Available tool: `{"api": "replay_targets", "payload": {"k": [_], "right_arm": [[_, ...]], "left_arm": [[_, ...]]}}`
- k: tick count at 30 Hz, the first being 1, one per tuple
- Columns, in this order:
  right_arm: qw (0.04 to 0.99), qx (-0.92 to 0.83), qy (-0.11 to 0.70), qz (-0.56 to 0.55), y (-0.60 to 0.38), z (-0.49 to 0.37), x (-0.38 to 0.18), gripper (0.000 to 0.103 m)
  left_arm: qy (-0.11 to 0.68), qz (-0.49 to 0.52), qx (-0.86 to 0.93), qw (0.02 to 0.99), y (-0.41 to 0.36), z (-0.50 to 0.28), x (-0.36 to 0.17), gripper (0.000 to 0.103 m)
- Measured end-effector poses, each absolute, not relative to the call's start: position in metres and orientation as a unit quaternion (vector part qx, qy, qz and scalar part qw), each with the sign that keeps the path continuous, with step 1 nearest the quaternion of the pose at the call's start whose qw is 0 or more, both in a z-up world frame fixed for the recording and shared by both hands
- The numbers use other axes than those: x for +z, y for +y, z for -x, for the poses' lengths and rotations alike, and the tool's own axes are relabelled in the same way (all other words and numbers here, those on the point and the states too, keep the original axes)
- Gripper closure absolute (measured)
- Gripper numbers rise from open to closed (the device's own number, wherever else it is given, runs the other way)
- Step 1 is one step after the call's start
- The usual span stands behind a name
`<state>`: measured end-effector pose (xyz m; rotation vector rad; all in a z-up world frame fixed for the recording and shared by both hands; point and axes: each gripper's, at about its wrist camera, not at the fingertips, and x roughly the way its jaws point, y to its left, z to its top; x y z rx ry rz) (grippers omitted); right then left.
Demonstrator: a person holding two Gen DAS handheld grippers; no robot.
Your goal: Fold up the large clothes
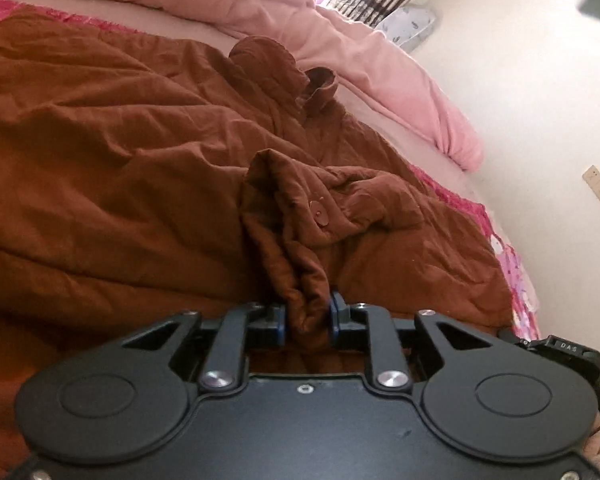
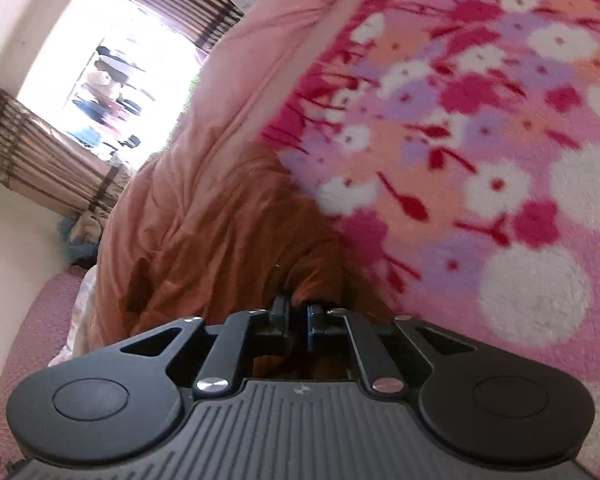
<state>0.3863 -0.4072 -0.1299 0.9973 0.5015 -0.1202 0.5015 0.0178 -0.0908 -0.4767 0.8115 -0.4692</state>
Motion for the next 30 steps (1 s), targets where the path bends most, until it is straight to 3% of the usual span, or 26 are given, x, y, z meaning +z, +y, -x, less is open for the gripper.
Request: {"api": "replay_targets", "payload": {"k": [3,7,13,16,22,23,26,30], "right_arm": [[0.856,-0.069,0.239,-0.453,-0.405,-0.378,-0.119,0.089],[0.885,-0.112,0.247,-0.377,-0.392,-0.364,-0.079,0.080],[0.941,-0.096,0.179,-0.271,-0.354,-0.378,-0.027,0.070],[0.947,-0.084,0.182,-0.250,-0.345,-0.410,-0.034,0.070],[0.935,-0.114,0.260,-0.213,-0.340,-0.456,-0.077,0.070],[0.933,-0.118,0.266,-0.213,-0.341,-0.459,-0.084,0.075],[0.933,-0.121,0.269,-0.206,-0.343,-0.463,-0.099,0.081],[0.935,-0.120,0.271,-0.197,-0.336,-0.456,-0.090,0.080]], "left_arm": [[0.394,0.214,-0.217,0.867,0.027,-0.494,-0.071,0.059],[0.332,0.167,-0.193,0.908,0.045,-0.470,-0.029,0.056],[0.294,0.151,-0.217,0.919,0.029,-0.478,-0.006,0.055],[0.322,0.152,-0.233,0.905,0.001,-0.495,-0.025,0.055],[0.361,0.124,-0.213,0.899,-0.025,-0.521,-0.067,0.056],[0.358,0.121,-0.214,0.901,-0.025,-0.522,-0.072,0.055],[0.347,0.090,-0.217,0.908,-0.032,-0.521,-0.075,0.054],[0.351,0.086,-0.215,0.907,-0.031,-0.517,-0.063,0.054]]}}
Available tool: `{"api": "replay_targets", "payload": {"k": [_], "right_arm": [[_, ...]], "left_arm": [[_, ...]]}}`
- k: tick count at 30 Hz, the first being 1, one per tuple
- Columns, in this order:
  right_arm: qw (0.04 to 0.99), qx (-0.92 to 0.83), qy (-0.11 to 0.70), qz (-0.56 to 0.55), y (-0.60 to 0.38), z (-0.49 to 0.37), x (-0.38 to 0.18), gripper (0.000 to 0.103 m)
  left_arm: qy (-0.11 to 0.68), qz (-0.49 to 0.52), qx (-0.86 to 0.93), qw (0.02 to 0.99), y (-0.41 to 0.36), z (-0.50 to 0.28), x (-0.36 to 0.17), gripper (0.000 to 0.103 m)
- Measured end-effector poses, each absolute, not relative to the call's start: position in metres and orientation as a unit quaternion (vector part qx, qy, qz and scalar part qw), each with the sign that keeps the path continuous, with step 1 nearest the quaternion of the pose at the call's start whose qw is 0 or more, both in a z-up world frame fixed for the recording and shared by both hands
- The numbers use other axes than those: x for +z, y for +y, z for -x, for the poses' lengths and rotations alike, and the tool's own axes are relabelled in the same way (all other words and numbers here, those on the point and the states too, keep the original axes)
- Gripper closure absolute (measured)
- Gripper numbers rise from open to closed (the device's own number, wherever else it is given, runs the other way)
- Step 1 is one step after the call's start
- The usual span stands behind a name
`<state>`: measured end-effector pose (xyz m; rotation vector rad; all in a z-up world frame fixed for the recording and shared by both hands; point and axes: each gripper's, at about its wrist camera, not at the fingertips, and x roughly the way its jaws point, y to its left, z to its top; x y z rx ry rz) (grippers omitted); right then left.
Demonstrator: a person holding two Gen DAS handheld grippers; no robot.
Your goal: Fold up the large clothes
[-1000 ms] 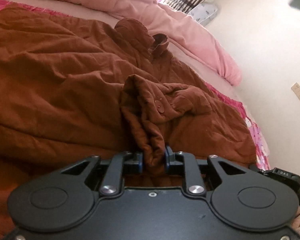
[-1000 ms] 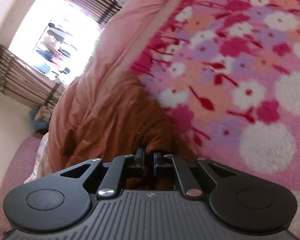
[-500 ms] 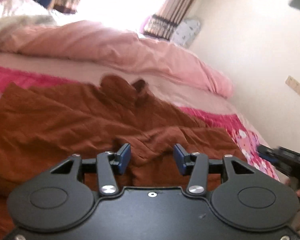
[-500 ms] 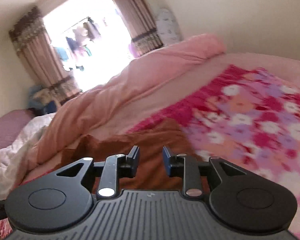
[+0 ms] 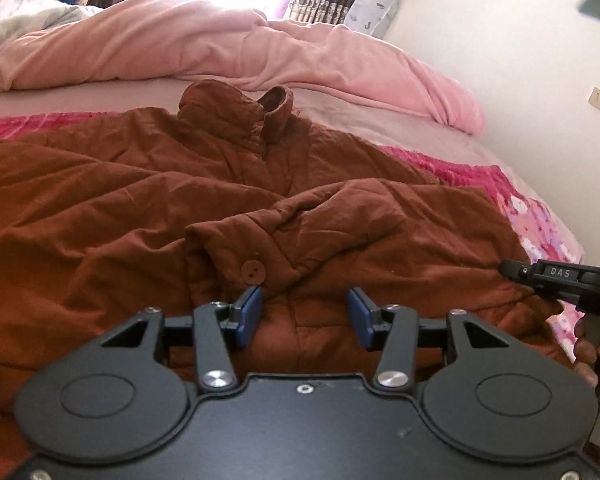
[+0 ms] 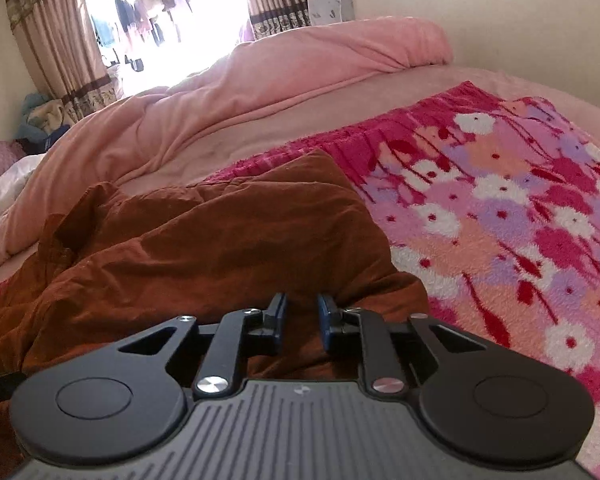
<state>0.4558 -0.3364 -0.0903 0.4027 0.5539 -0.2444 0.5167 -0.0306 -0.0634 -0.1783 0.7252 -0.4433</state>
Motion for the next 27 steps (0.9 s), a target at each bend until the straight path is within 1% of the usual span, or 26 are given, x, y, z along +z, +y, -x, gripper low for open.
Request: {"api": "replay_targets", "payload": {"k": [2,5,8,13,15,20,22,24,27], "right_arm": [[0.935,-0.116,0.265,-0.206,-0.337,-0.449,-0.080,0.078],[0.942,-0.102,0.240,-0.213,-0.337,-0.428,-0.065,0.074],[0.949,-0.098,0.229,-0.193,-0.332,-0.408,-0.057,0.072],[0.942,-0.100,0.260,-0.185,-0.335,-0.402,-0.074,0.071],[0.936,-0.106,0.276,-0.192,-0.340,-0.406,-0.086,0.071],[0.936,-0.096,0.272,-0.203,-0.344,-0.406,-0.098,0.071],[0.933,-0.089,0.274,-0.215,-0.347,-0.401,-0.093,0.066],[0.929,-0.079,0.271,-0.241,-0.353,-0.388,-0.086,0.056],[0.928,-0.066,0.261,-0.259,-0.361,-0.358,-0.075,0.050]], "left_arm": [[0.346,0.103,-0.218,0.906,-0.025,-0.510,-0.052,0.054],[0.322,0.099,-0.230,0.913,-0.021,-0.489,-0.035,0.053],[0.321,0.101,-0.243,0.910,-0.019,-0.476,-0.036,0.053],[0.356,0.093,-0.223,0.903,-0.025,-0.484,-0.064,0.053],[0.352,0.100,-0.218,0.905,-0.023,-0.489,-0.073,0.053],[0.358,0.133,-0.217,0.898,-0.013,-0.491,-0.069,0.053],[0.357,0.135,-0.213,0.899,-0.004,-0.482,-0.057,0.052],[0.347,0.127,-0.194,0.909,0.013,-0.463,-0.044,0.052],[0.326,0.118,-0.149,0.926,0.051,-0.424,-0.034,0.051]]}}
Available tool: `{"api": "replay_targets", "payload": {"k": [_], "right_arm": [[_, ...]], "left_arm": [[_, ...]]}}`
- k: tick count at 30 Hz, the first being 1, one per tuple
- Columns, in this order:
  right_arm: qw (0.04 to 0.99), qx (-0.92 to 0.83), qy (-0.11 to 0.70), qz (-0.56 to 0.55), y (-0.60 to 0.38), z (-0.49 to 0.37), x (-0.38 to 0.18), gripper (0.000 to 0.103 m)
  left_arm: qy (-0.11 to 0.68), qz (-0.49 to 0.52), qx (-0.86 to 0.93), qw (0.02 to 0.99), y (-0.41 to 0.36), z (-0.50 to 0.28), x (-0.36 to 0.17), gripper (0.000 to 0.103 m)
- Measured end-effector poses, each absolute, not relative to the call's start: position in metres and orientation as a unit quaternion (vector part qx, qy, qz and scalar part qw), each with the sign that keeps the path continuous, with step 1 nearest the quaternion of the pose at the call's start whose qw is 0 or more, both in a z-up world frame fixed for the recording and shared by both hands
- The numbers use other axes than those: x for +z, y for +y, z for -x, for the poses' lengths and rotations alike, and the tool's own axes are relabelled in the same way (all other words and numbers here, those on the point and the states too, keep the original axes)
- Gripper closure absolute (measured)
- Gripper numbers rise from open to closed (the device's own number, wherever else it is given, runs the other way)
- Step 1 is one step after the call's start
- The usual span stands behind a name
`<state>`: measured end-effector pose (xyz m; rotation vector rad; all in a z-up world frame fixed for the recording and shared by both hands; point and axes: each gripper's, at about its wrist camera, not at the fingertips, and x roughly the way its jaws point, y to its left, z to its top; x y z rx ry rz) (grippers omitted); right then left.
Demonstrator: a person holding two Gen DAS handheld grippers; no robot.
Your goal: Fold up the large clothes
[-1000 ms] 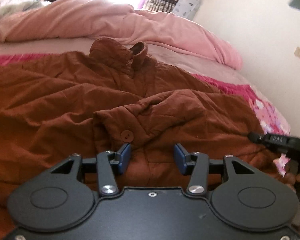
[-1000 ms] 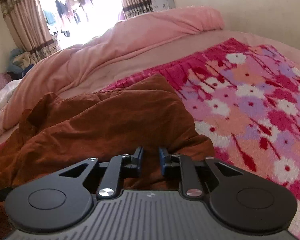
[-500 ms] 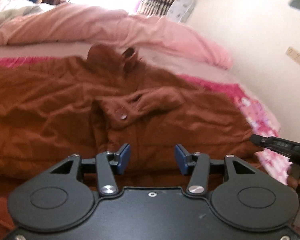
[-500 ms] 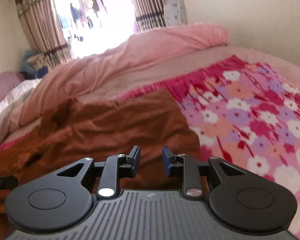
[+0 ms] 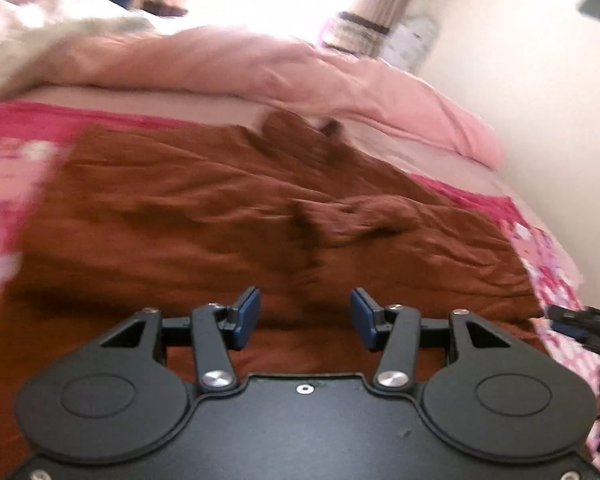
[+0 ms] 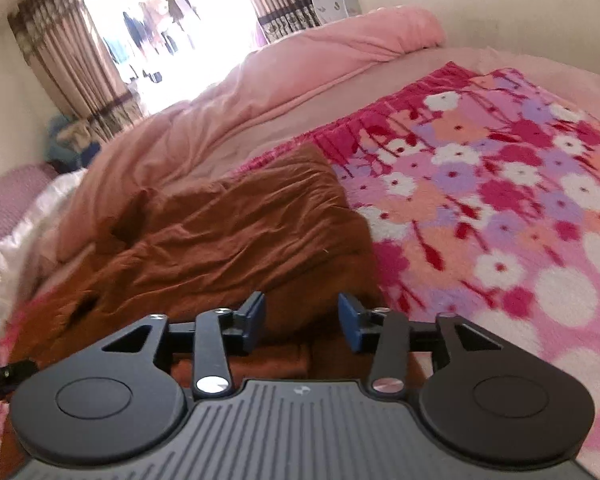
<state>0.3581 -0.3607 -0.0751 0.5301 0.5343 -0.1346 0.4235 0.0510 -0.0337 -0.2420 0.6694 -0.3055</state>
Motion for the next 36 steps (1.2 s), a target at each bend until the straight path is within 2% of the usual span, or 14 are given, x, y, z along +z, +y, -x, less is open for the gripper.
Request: {"api": "replay_targets", "payload": {"k": [2,6,9,16,21,27,36], "right_arm": [[0.931,-0.061,0.254,-0.256,-0.365,-0.336,-0.070,0.045],[0.928,-0.037,0.255,-0.269,-0.381,-0.279,-0.075,0.043],[0.922,-0.017,0.259,-0.287,-0.390,-0.240,-0.087,0.037],[0.904,-0.024,0.278,-0.322,-0.399,-0.186,-0.119,0.036],[0.879,0.009,0.274,-0.389,-0.400,-0.169,-0.138,0.036],[0.877,0.012,0.261,-0.402,-0.392,-0.160,-0.145,0.034],[0.860,0.023,0.242,-0.448,-0.398,-0.159,-0.155,0.032]], "left_arm": [[0.323,0.125,-0.125,0.930,0.084,-0.392,-0.033,0.051],[0.314,0.140,-0.066,0.937,0.146,-0.327,-0.040,0.049],[0.316,0.177,-0.023,0.932,0.190,-0.281,-0.053,0.046],[0.332,0.264,0.016,0.905,0.245,-0.210,-0.089,0.043],[0.330,0.331,-0.010,0.884,0.252,-0.193,-0.109,0.041],[0.315,0.376,-0.035,0.871,0.247,-0.189,-0.116,0.037],[0.305,0.405,-0.058,0.860,0.243,-0.207,-0.120,0.033]]}}
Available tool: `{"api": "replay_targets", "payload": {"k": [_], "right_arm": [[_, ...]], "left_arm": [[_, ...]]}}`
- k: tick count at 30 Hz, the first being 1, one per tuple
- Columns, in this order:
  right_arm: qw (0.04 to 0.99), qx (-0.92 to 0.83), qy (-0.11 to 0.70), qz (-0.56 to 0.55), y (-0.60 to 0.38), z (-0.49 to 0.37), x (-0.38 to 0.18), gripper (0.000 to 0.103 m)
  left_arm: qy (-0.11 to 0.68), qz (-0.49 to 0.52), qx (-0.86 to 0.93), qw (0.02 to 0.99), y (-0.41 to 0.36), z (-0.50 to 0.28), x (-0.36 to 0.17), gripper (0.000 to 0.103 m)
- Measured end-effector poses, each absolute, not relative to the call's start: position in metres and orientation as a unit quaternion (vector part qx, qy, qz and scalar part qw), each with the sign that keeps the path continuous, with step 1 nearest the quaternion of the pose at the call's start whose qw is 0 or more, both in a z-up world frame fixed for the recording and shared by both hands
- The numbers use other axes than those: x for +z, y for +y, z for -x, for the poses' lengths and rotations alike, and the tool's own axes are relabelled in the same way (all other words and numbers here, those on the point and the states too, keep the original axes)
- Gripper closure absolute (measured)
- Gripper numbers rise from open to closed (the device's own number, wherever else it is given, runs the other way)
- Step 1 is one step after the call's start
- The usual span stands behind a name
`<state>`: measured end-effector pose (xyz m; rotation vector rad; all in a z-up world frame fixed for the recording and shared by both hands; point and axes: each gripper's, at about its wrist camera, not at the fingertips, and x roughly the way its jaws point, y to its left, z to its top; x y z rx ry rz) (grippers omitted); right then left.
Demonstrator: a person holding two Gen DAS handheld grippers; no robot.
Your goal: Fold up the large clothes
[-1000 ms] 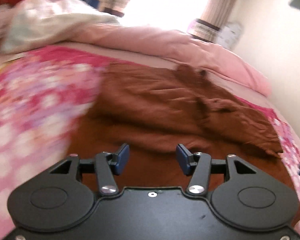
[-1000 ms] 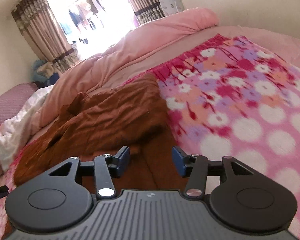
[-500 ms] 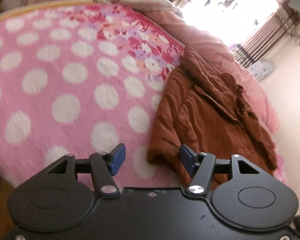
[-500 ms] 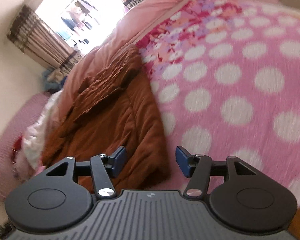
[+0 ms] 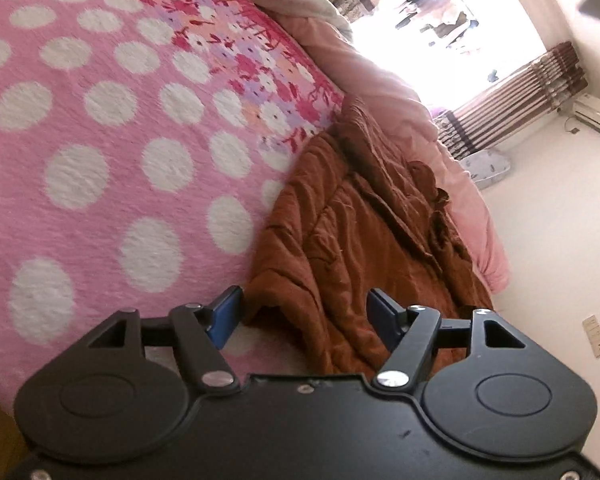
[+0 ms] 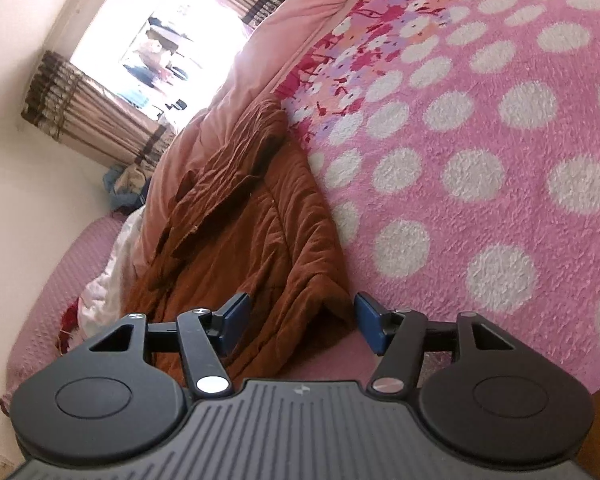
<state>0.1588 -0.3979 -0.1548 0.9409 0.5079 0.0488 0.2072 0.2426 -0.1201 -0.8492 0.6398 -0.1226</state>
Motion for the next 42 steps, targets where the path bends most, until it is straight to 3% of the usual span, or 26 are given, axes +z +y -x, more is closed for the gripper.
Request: {"api": "replay_targets", "payload": {"k": [6,11,13,14,16,17,19,25,33,42], "right_arm": [[0.860,0.032,0.242,-0.448,-0.390,-0.167,-0.153,0.024],[0.858,0.035,0.238,-0.454,-0.384,-0.173,-0.154,0.024],[0.856,0.033,0.237,-0.459,-0.383,-0.174,-0.154,0.025],[0.856,0.032,0.240,-0.458,-0.381,-0.175,-0.153,0.026],[0.856,0.031,0.249,-0.453,-0.377,-0.176,-0.152,0.047],[0.854,0.033,0.259,-0.450,-0.375,-0.177,-0.154,0.069],[0.856,0.019,0.266,-0.443,-0.373,-0.177,-0.157,0.079],[0.852,0.030,0.241,-0.464,-0.379,-0.169,-0.155,0.086],[0.847,0.061,0.213,-0.483,-0.383,-0.177,-0.135,0.091],[0.871,0.077,0.178,-0.451,-0.406,-0.262,-0.056,0.095]], "left_arm": [[0.306,0.421,-0.084,0.849,0.236,-0.218,-0.124,0.032],[0.311,0.415,-0.087,0.850,0.229,-0.223,-0.123,0.031],[0.314,0.413,-0.083,0.851,0.227,-0.224,-0.121,0.037],[0.316,0.411,-0.081,0.851,0.226,-0.224,-0.120,0.037],[0.315,0.410,-0.076,0.852,0.225,-0.223,-0.120,0.042],[0.317,0.406,-0.070,0.854,0.224,-0.222,-0.119,0.048],[0.327,0.389,-0.054,0.859,0.222,-0.224,-0.118,0.080],[0.328,0.368,-0.066,0.867,0.222,-0.223,-0.113,0.089],[0.293,0.362,-0.092,0.880,0.217,-0.234,-0.079,0.091],[0.255,0.320,-0.113,0.905,0.213,-0.342,0.005,0.091]]}}
